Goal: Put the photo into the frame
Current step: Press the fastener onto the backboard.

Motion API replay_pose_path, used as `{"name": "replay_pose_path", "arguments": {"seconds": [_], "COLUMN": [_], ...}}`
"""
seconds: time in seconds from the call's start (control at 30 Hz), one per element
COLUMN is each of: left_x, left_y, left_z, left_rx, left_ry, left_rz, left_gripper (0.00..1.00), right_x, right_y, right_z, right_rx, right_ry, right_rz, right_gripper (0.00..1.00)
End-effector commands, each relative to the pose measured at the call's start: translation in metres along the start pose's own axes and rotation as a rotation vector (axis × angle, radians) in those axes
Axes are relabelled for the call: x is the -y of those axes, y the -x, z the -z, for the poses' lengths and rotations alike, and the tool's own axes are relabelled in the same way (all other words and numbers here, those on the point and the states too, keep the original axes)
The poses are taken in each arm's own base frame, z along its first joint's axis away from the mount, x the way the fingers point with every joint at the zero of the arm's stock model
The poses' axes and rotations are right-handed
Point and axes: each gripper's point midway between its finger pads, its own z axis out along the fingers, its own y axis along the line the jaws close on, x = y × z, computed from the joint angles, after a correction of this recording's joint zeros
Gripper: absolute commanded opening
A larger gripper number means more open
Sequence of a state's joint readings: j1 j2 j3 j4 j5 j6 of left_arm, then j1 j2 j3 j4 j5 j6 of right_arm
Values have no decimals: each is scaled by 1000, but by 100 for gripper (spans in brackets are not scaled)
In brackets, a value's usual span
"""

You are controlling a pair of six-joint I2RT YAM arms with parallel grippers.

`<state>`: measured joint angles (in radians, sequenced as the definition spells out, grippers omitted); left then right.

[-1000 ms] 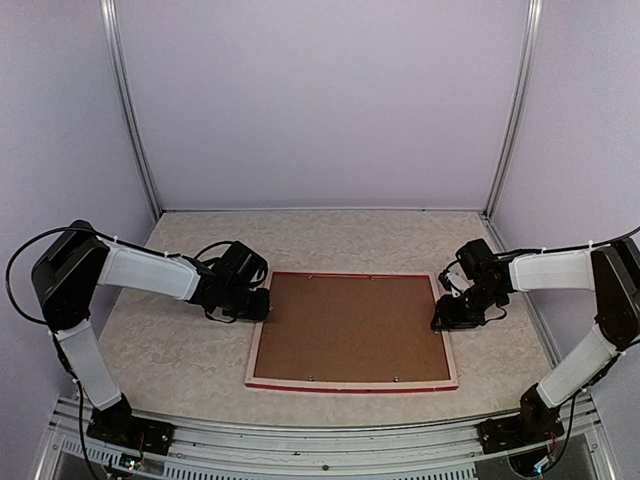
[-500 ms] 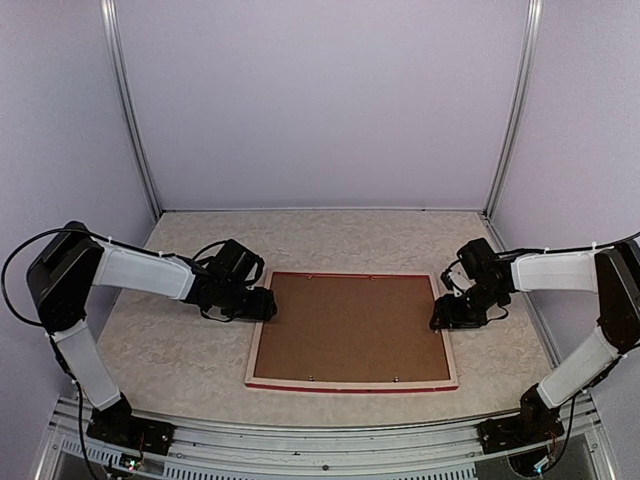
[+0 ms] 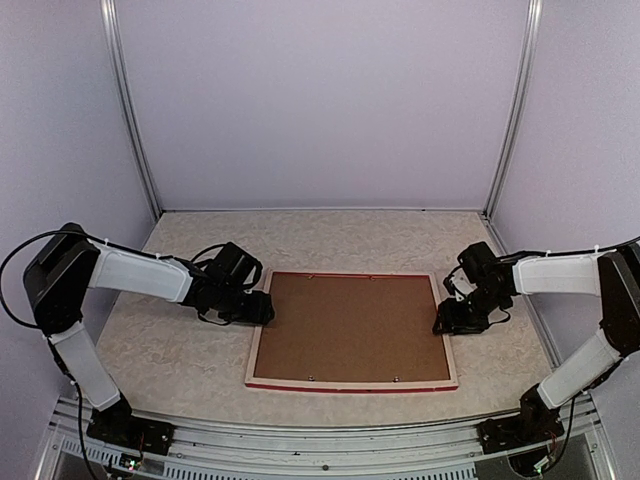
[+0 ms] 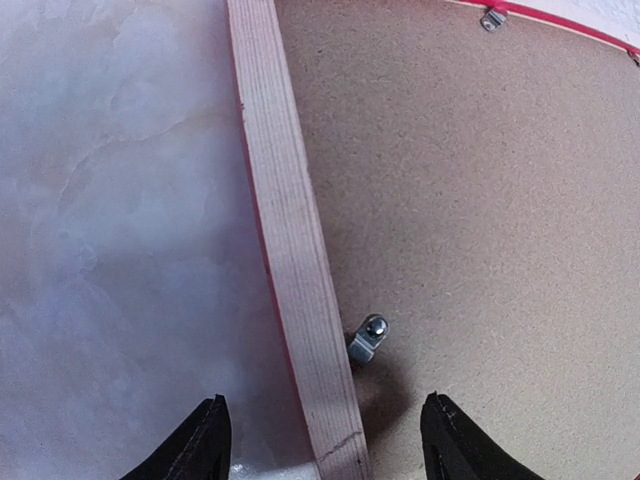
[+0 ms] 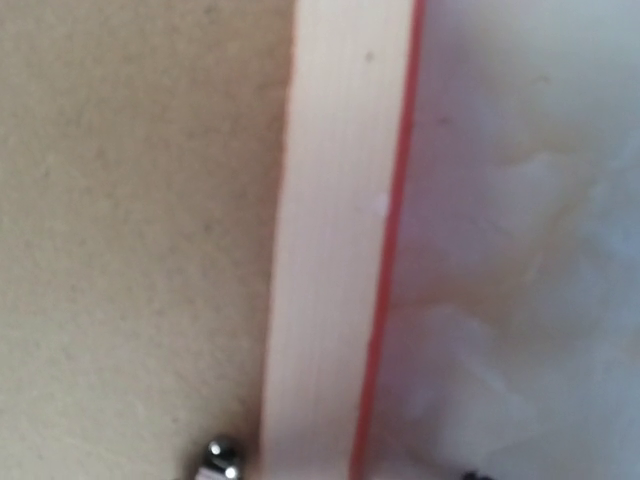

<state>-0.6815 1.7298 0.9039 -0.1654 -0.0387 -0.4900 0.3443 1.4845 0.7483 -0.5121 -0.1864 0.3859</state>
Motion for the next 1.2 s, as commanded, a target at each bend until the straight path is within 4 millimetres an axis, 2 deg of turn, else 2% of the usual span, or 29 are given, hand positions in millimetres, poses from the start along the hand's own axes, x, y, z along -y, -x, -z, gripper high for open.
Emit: {"name": "replay_pose_path", "arguments": {"seconds": [0.0,0.57,0.7,0.9,1.17], "left_x": [2,1,0,0,-1], "left_y": [1,-5,-6,-5,-5], "left_z": [5,2,3,3,3], "left_rx": [9,-3,-3,-1,-2], "left_ry": [8,35,42,42,49], "left_rz": [2,-17,-20,-22,-26], "left_gripper": [65,65,65,65,65], "right_x": [0,7,1,-6,-3], "right_y": [-5,-11,-11,-5,2], "right_z": [-3,-14,-16,-13,-4], "right_rx": [-11,-37,-33,-12,26], "right_ry": [-10,-36,2,60,80], "right_rz": [-2,-9,-10,-23,-50], "right_gripper": [59,43,44,54,50]}}
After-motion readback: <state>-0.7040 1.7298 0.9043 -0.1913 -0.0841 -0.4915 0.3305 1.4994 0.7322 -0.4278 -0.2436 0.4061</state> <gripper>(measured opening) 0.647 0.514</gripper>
